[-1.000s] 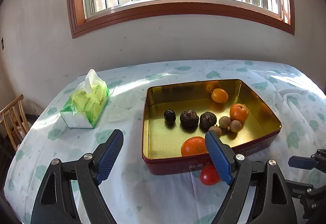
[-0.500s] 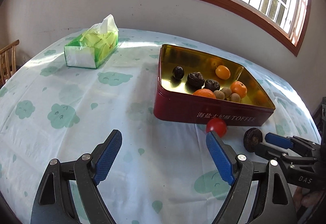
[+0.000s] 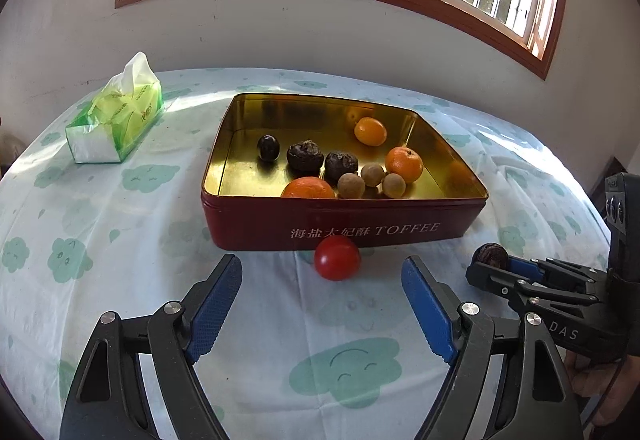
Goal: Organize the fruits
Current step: 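Grasp the dark wrinkled fruit with the right tool while the left tool grasps the red tomato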
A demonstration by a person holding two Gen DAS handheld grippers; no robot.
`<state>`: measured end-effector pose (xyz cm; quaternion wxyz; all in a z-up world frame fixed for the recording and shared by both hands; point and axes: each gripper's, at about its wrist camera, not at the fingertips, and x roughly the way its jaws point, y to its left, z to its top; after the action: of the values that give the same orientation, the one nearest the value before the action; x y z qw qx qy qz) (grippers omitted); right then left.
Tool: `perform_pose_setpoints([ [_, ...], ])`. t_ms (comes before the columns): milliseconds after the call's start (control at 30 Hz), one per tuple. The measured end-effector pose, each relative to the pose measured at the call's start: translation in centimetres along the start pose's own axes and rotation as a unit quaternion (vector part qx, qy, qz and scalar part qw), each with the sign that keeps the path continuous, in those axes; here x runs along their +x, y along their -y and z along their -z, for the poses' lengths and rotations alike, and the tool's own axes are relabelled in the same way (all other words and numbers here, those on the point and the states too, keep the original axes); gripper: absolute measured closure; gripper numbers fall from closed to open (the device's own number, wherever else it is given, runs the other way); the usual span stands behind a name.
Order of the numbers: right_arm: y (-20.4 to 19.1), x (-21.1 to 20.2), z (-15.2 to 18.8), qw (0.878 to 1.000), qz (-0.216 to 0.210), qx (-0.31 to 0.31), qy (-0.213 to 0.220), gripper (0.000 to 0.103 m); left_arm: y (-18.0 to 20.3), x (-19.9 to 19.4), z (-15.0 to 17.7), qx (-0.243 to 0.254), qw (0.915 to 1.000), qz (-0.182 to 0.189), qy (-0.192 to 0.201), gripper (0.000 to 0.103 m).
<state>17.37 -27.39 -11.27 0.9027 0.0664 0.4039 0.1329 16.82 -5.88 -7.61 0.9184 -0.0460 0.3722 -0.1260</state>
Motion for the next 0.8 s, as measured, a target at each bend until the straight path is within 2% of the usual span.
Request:
perform_pose_setpoints([
  [133, 1.0, 0.2, 0.0, 0.999, -0.017, 0.027, -0.005, 0.070, 0.4, 1.5, -0.5, -0.020, 0.9996, -0.001, -0.018, 0.031],
  [200, 1.1, 0.2, 0.0, 0.999, -0.023, 0.029, -0.005, 0.070, 0.9, 2.3, -0.5, -0.013, 0.9995, -0.013, -0.026, 0.038],
  [433, 1.4, 0.2, -0.1, 0.999, -0.034, 0.036, -0.004, 0.069, 1.3, 4.7, -0.2, -0.016, 0.9978, -0.023, -0.061, 0.049],
  [533, 1.3, 0.2, -0.1, 0.999, -0.033, 0.034, -0.005, 0.069, 1.4, 4.8, -0.4, -0.016, 0.9979, -0.023, -0.058, 0.056],
  [567, 1.3, 0.2, -0.1, 0.999, -0.033, 0.034, -0.005, 0.069, 1.5, 4.9, -0.5, -0.014, 0.9980, -0.021, -0.058, 0.068],
  [600, 1.3, 0.2, -0.1, 0.999, -0.032, 0.033, -0.005, 0.069, 1.6, 4.9, -0.5, -0.012, 0.9980, -0.020, -0.059, 0.072],
  [667, 1.1, 0.3, -0.1, 0.999, -0.028, 0.029, -0.006, 0.069, 1.7, 4.5, -0.3, -0.006, 0.9985, -0.016, -0.053, 0.072],
  [800, 0.7, 0.4, -0.3, 1.000, -0.014, 0.017, -0.009, 0.068, 2.4, 2.4, 0.3, 0.019, 0.9990, -0.034, -0.022, 0.072],
])
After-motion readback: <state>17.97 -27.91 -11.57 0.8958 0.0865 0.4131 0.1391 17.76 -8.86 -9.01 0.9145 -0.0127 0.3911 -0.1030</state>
